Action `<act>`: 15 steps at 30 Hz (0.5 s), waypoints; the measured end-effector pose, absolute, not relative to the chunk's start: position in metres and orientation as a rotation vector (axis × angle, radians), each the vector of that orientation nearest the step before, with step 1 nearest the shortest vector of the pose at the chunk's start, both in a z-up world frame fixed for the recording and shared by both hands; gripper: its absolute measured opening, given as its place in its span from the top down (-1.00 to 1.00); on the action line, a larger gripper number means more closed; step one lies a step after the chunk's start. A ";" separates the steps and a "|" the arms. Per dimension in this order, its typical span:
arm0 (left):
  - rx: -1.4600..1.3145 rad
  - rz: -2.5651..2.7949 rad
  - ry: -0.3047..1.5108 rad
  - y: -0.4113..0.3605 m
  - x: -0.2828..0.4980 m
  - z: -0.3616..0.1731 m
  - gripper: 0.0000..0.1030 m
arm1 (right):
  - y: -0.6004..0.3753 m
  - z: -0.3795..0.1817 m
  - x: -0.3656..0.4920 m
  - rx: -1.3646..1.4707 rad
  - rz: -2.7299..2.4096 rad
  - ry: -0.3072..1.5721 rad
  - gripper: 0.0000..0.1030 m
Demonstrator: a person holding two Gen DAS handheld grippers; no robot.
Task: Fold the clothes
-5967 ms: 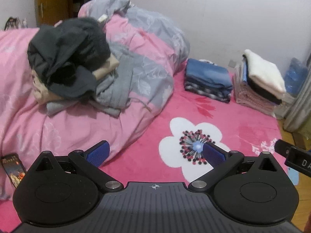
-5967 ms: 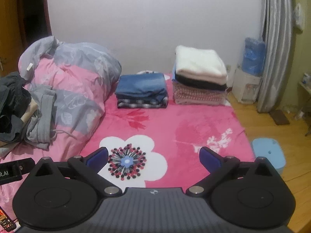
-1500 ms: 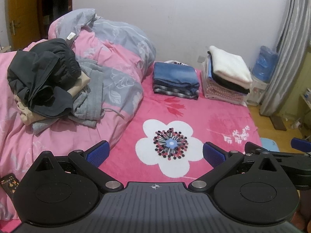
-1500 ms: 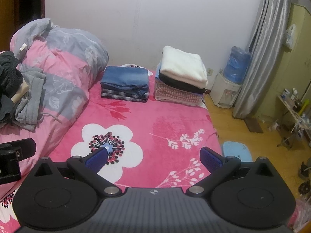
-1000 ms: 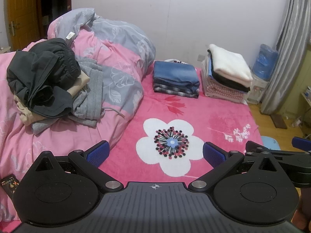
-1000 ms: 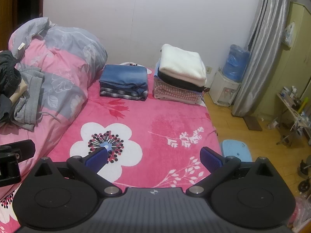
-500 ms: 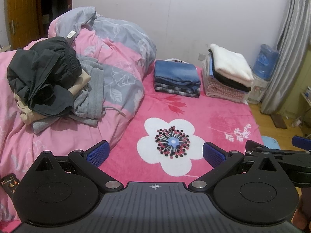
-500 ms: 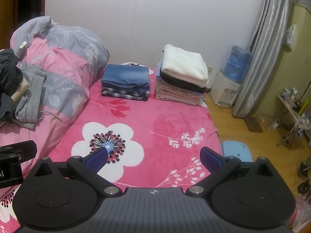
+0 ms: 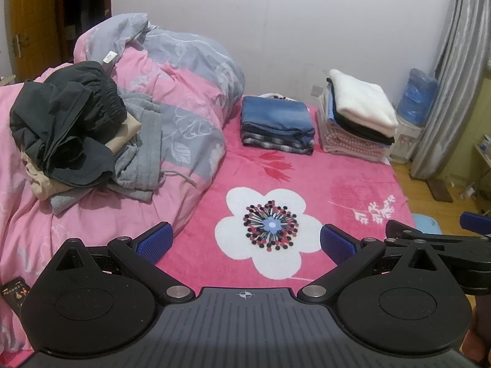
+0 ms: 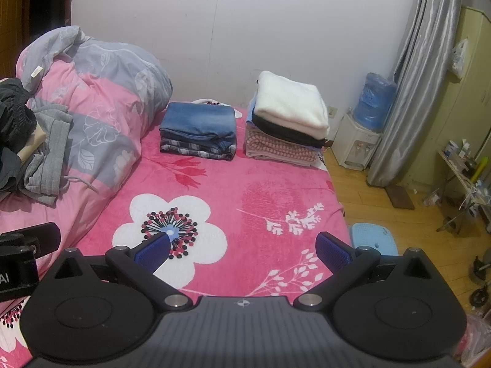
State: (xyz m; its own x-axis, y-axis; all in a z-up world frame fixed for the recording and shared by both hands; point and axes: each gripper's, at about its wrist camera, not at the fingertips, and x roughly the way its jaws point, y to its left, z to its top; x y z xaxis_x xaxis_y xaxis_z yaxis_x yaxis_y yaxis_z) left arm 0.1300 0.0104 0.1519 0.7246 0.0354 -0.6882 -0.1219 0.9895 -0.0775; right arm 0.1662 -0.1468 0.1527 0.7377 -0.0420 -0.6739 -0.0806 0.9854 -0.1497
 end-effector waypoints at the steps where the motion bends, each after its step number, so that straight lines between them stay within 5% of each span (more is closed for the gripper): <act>1: -0.119 0.087 0.756 0.010 0.130 0.152 -1.00 | -0.147 0.152 0.166 -0.172 0.021 0.742 -1.00; 15: -0.113 0.080 0.761 0.007 0.131 0.151 -1.00 | -0.150 0.152 0.166 -0.168 0.017 0.749 -1.00</act>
